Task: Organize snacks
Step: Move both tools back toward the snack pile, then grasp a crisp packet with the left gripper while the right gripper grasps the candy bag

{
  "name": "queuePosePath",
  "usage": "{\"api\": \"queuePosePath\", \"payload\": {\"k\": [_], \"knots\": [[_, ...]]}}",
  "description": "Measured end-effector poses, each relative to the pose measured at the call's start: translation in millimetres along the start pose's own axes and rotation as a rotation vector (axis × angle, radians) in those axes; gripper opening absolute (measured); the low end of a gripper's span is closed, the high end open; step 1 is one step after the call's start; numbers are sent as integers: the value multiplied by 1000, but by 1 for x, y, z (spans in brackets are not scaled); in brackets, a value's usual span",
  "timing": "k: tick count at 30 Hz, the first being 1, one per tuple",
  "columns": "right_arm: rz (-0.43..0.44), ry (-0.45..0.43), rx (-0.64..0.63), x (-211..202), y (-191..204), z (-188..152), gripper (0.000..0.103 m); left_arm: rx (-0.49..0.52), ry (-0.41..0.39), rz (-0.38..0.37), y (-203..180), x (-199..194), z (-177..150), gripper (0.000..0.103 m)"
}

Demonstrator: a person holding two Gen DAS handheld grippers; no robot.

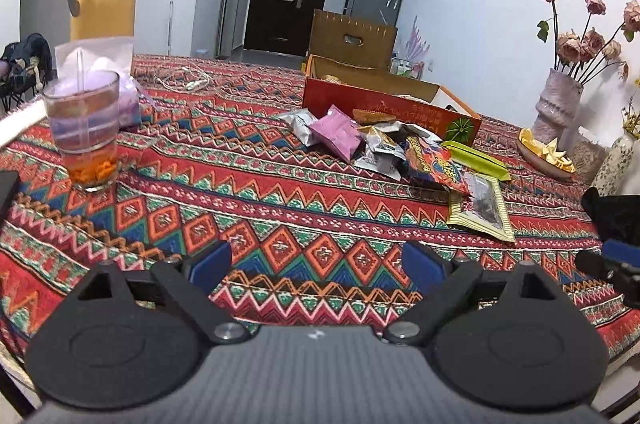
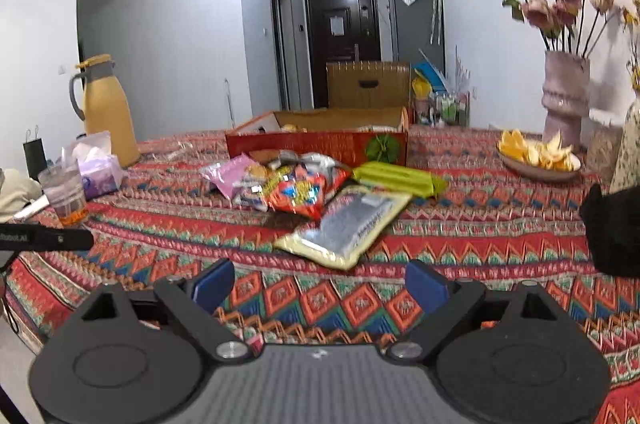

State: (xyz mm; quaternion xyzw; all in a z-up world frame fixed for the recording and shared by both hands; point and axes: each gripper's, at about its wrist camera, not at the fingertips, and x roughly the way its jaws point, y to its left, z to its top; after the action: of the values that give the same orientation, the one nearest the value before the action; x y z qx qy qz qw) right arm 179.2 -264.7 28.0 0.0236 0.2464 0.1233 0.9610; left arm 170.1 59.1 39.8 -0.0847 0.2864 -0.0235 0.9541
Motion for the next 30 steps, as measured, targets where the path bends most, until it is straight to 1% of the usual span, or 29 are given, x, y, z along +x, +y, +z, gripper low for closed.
{"api": "queuePosePath", "payload": {"k": [3,4,6,9,14,15,18,21,27,29,30], "knots": [[-54,38,11,12,1,-2,92,-17,21,-17,0,9,0,93],[-57,36,15,14,2,-3,92,-10,30,-15,-1,13,1,93],[-34,24,35,17,1,-6,92,8,33,-7,-6,20,4,93],[-24,42,50,30,-3,-3,92,20,27,-9,-9,30,9,93],[-26,42,64,58,-8,13,91,54,42,-23,-15,57,23,92],[-21,44,69,65,-9,17,91,63,42,-26,-16,64,26,90],[-5,50,64,89,-6,31,91,76,40,-26,-17,83,36,82],[18,54,42,119,0,44,92,75,40,-23,-13,102,48,76],[94,103,80,189,10,77,92,106,18,-16,-9,129,72,74],[78,114,94,210,14,86,92,116,14,-12,-8,136,78,74],[60,102,105,219,16,89,92,118,9,-10,-8,139,81,74]]}}
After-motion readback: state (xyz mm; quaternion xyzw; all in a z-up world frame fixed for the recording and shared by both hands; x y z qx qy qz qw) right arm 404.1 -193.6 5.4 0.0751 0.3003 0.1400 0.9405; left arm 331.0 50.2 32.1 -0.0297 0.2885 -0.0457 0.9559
